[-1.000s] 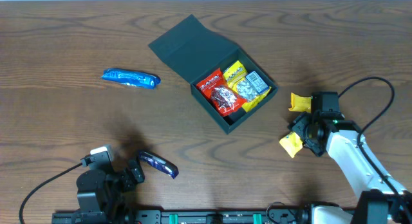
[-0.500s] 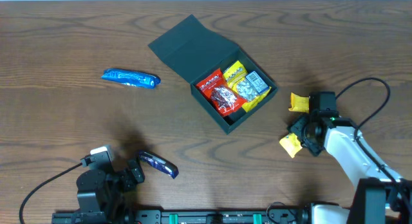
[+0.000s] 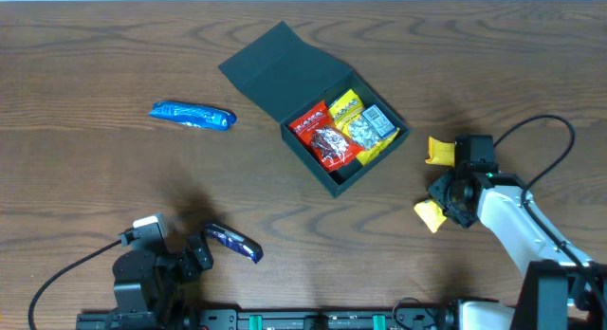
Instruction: Pack container
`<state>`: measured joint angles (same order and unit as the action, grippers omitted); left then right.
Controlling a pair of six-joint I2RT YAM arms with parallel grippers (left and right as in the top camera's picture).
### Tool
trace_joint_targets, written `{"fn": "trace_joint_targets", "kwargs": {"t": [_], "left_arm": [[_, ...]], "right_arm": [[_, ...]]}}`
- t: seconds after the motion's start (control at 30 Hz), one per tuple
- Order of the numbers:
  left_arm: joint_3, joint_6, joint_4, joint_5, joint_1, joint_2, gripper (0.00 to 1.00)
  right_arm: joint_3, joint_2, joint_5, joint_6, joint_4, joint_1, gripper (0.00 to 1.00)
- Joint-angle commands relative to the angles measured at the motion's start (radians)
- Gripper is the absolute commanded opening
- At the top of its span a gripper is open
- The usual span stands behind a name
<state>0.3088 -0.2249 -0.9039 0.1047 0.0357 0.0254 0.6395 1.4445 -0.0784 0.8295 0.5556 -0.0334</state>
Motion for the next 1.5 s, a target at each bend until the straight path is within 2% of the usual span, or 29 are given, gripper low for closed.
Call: {"fn": "trace_joint_targets", "kwargs": {"t": [0.0,0.27,0.43,0.7,0.9,1.07,1.23,1.33,1.47], "left_arm": [[-0.016,0.008,-0.060,-0.003,0.003,-0.002,0.95],[-0.016,0.008,-0.060,-0.003,0.003,-0.002,0.95],[-0.016,0.008,-0.060,-0.003,0.003,-0.002,0.95],[-0.016,0.008,-0.060,-0.003,0.003,-0.002,0.95],[-0.016,0.008,-0.060,-0.003,0.003,-0.002,0.96],[-0.016,0.008,-0.060,-0.003,0.003,-0.002,0.95],[-0.016,0.008,-0.060,-0.003,0.003,-0.002,0.95],[-0.016,0.008,-0.060,-0.003,0.003,-0.002,0.95],[-0.016,0.008,-0.060,-0.003,0.003,-0.002,0.95]], "right_arm": [[0.000,-0.019,-0.004,-0.009,0.009,0.021,0.33],[0.053,-0.127,-0.050,-0.082,0.137,0.061,0.31],[0.146,-0.132,-0.083,-0.178,0.240,0.110,0.28],[0.342,-0.129,-0.082,-0.352,0.307,0.202,0.25],[0.478,-0.067,-0.071,-0.505,0.338,0.311,0.27],[0.643,0.068,-0.071,-0.616,0.406,0.429,0.24],[0.718,0.142,-0.130,-0.610,0.468,0.486,0.21],[0.712,0.136,-0.245,-0.473,0.546,0.478,0.27],[0.689,0.121,-0.229,-0.463,0.563,0.475,0.37]]}}
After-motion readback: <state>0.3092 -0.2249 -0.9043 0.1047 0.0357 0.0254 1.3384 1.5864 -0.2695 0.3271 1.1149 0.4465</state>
